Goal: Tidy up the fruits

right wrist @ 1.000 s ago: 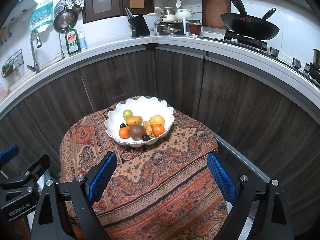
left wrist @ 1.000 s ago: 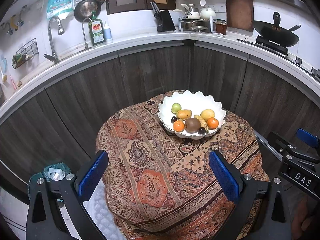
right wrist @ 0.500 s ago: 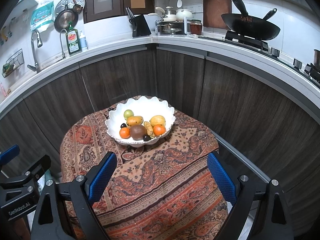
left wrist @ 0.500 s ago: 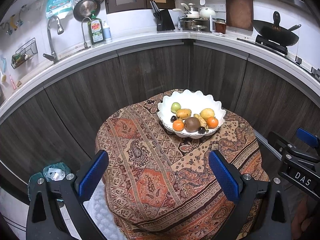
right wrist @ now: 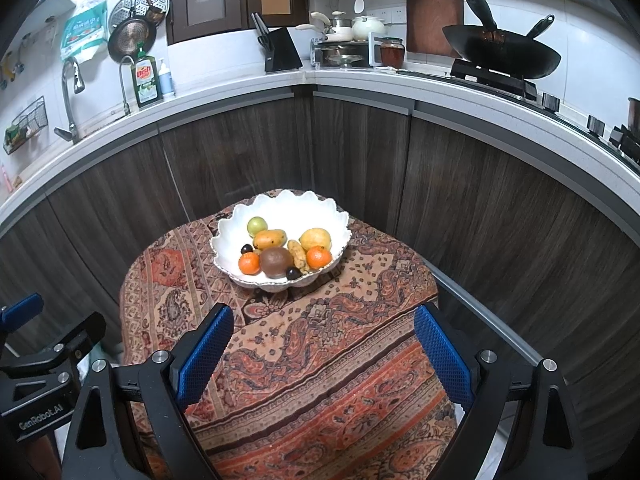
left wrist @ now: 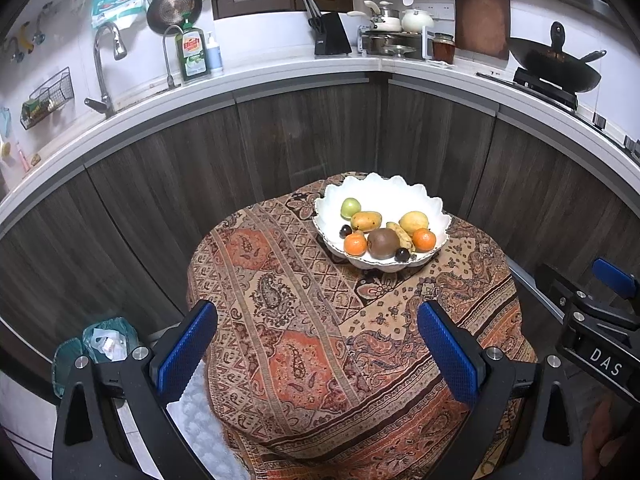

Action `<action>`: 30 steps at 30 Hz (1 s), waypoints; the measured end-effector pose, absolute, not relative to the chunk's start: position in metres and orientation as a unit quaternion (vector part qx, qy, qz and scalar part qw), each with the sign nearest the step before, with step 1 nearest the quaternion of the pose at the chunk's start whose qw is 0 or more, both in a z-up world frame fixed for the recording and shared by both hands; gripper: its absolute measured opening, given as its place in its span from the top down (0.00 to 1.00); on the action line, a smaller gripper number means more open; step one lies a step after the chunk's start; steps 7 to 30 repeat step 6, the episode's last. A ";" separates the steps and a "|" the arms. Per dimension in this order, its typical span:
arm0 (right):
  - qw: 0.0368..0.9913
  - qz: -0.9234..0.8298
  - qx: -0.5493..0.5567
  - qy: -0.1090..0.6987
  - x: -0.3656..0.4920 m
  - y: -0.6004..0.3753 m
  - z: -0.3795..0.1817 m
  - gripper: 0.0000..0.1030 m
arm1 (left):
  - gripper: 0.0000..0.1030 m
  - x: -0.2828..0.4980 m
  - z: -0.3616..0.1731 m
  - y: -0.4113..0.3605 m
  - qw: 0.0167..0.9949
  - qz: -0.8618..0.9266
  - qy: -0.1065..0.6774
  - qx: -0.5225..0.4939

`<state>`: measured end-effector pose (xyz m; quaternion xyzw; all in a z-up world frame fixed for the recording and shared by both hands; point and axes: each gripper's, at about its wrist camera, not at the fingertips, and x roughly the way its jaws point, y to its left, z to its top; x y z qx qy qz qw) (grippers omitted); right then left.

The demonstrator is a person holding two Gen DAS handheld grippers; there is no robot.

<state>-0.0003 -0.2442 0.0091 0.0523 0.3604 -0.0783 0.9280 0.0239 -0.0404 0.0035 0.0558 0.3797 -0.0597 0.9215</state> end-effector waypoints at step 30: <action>0.927 -0.077 0.052 0.363 0.000 -0.246 0.006 0.10 | 0.01 0.024 0.004 -0.039 0.921 -0.060 0.381 0.055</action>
